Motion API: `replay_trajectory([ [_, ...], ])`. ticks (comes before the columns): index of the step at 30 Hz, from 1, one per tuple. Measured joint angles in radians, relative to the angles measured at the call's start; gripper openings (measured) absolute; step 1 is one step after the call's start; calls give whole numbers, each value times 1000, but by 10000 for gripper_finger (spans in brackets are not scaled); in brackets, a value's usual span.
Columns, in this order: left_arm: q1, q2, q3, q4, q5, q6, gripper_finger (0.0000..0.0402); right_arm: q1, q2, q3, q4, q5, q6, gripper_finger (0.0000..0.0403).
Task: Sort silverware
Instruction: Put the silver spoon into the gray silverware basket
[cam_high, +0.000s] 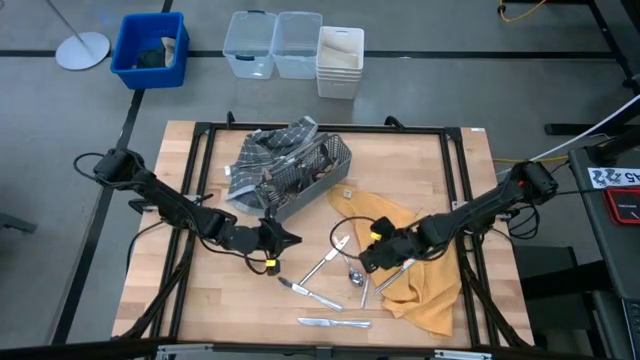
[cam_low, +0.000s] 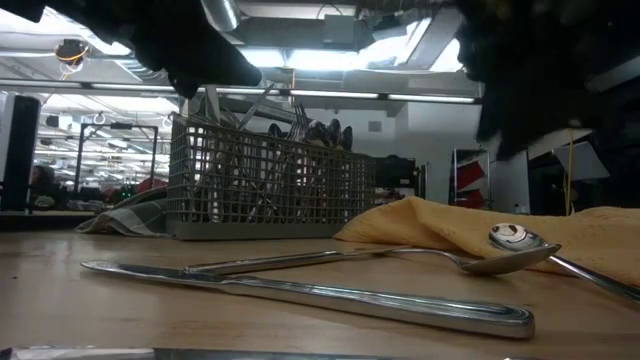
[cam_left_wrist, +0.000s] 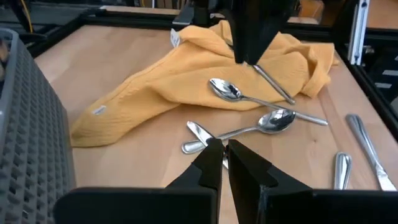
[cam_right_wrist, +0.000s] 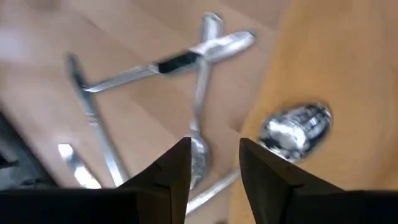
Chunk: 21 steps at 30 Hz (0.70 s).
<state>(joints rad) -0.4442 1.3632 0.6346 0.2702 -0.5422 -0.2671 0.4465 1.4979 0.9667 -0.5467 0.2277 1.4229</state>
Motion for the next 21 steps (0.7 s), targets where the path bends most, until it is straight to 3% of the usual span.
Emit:
replay_trajectory([
  [12,2,0,0,8,0,13,15,1,207,0,27,-140,145,136],
  [21,2,0,0,1,0,13,15,1,262,4,32,-120,152,135],
])
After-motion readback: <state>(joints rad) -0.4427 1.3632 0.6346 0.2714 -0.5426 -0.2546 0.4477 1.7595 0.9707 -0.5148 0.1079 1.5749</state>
